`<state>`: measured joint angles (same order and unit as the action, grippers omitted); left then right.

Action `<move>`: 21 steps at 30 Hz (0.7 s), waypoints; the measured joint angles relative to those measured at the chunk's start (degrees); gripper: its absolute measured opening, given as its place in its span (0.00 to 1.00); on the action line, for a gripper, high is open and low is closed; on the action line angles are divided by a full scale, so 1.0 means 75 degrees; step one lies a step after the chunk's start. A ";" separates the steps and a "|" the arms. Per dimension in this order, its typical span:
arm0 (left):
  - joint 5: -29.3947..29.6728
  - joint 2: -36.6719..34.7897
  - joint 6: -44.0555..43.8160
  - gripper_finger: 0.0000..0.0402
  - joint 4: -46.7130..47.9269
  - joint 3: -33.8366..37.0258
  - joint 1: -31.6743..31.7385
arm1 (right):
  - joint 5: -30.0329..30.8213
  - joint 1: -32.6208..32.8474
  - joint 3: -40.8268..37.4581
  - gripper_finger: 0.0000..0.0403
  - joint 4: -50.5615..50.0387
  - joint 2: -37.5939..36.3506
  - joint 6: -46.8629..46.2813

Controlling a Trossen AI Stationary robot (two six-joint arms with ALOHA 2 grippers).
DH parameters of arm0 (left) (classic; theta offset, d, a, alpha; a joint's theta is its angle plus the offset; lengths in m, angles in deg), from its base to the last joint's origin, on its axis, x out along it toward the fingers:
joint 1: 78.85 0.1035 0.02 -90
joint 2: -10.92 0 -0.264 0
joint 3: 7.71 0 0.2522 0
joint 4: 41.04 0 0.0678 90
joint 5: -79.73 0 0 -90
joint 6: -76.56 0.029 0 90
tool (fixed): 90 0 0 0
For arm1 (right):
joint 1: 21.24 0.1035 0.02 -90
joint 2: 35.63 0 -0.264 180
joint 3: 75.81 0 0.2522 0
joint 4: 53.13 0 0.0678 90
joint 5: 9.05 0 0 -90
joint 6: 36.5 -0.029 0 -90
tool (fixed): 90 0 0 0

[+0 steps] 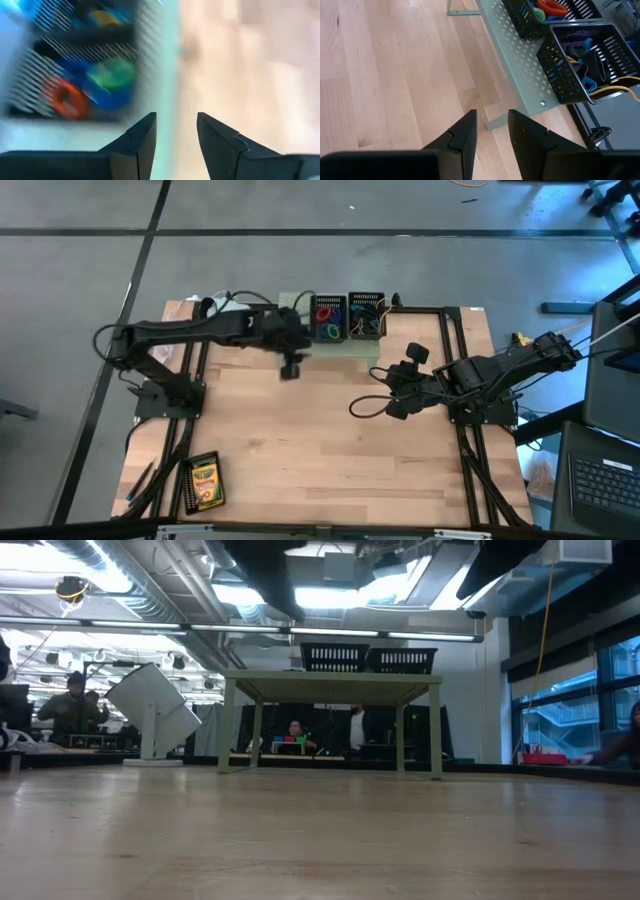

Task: Pick & Place Office Desk Supplies
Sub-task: Put the black bin on the shelf

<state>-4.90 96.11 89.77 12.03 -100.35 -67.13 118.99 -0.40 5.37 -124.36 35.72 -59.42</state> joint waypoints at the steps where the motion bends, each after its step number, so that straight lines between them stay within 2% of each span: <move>1: -0.0156 -0.0103 -0.0387 0.34 0.0441 -0.0002 -0.0135 | -0.0010 0.0000 0.0000 0.28 0.0000 0.0000 0.0000; 4: -0.0506 -0.0343 -0.1551 0.34 0.1508 0.0119 -0.0727 | -0.0012 0.0000 0.0000 0.28 0.0000 0.0000 0.0003; 13: -0.0704 -0.0423 -0.4659 0.34 0.3723 0.0275 -0.2913 | -0.0009 0.0000 0.0000 0.28 0.0006 0.0003 0.0172; 18: -0.1218 -0.0412 -0.7593 0.34 0.4676 0.0275 -0.3715 | -0.0003 0.0000 0.0000 0.28 0.0006 0.0006 0.0114; 21: -0.1552 -0.0412 -0.9117 0.34 0.4975 0.0278 -0.4473 | 0.0014 0.0000 0.0000 0.28 0.0006 0.0006 0.0144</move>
<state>-16.55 93.02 21.39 49.34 -98.26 -100.67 119.10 -0.40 5.37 -124.32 35.77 -58.34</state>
